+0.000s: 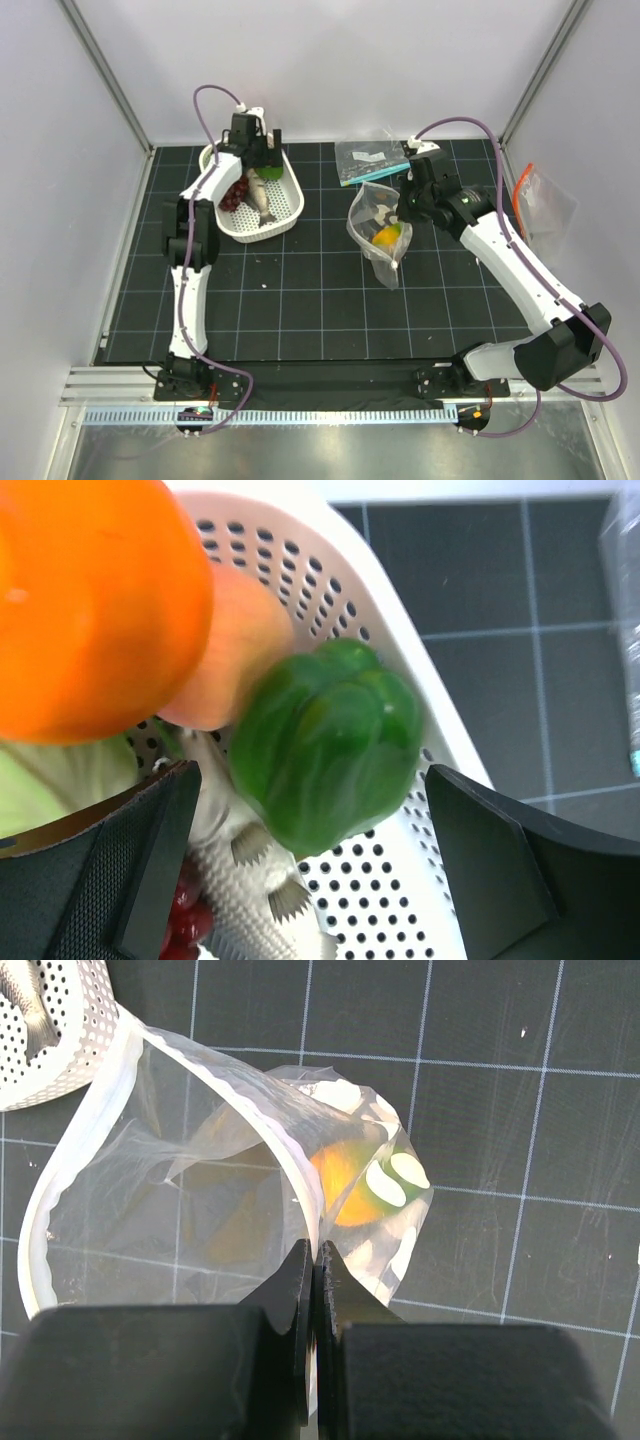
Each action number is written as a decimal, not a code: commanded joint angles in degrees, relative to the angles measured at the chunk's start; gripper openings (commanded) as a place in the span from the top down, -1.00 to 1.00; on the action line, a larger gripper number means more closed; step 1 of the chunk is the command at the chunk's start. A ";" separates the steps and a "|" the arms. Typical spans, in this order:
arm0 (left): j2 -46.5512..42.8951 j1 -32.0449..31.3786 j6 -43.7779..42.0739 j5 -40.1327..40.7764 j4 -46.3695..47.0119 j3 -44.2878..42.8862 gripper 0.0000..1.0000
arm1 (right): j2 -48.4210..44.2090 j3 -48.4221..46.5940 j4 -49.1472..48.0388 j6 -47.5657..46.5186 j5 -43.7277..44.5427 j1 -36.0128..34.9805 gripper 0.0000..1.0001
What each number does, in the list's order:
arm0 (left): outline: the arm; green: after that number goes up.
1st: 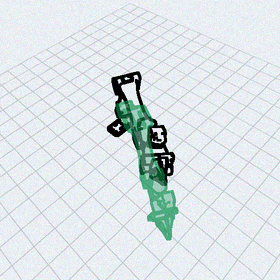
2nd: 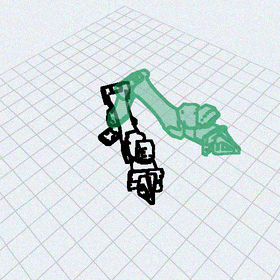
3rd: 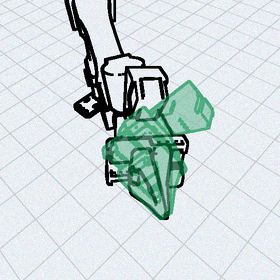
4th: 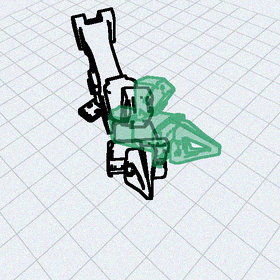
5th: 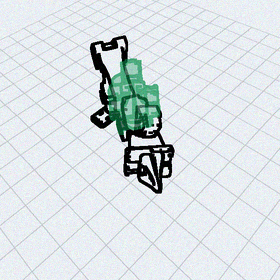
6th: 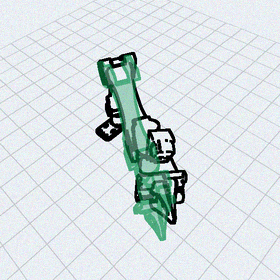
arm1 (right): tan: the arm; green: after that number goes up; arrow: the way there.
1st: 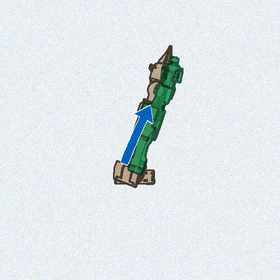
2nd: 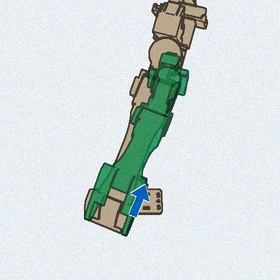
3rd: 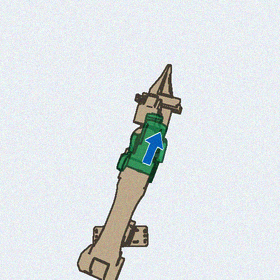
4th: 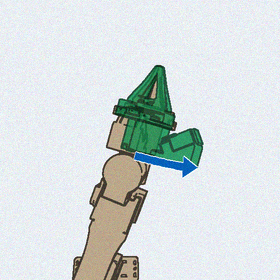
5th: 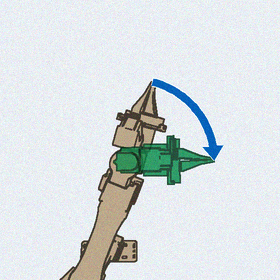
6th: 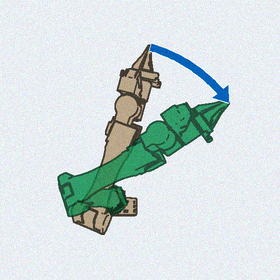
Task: Place the food in the zip-top bag and seal the zipper
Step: Pick up the fake vegetable from the bin, then place the fake vegetable in the zipper food storage bag, then adjust the fake vegetable in the zipper food storage bag, then pick up the fake fish from the bin.
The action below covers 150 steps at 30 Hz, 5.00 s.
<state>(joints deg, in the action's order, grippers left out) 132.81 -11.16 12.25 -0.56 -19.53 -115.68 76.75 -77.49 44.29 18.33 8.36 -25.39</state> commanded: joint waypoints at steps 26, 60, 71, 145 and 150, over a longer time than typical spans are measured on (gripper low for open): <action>-9.03 0.44 -0.21 -9.55 7.66 9.58 0.05 | -2.40 -2.22 -0.08 0.04 -0.89 -0.10 0.98; -47.91 -25.75 8.32 -11.75 19.27 36.75 0.07 | 3.32 -4.77 -2.81 1.89 -4.76 -0.10 0.98; -41.33 -29.89 11.13 -14.91 22.25 37.81 0.09 | 1.91 -3.28 -6.41 4.96 -4.67 -0.01 0.98; -43.07 -29.55 2.51 11.45 -7.88 26.03 -0.99 | 0.07 1.03 -4.65 0.75 -1.33 0.69 0.98; -44.83 -22.08 4.01 9.70 -8.51 28.14 -0.99 | 0.24 1.29 -4.92 0.57 -1.24 0.78 0.98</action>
<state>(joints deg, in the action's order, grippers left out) 91.81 -37.80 16.08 8.19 -27.55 -88.58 77.49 -74.06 39.92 19.73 6.31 -24.91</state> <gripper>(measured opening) 0.996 0.045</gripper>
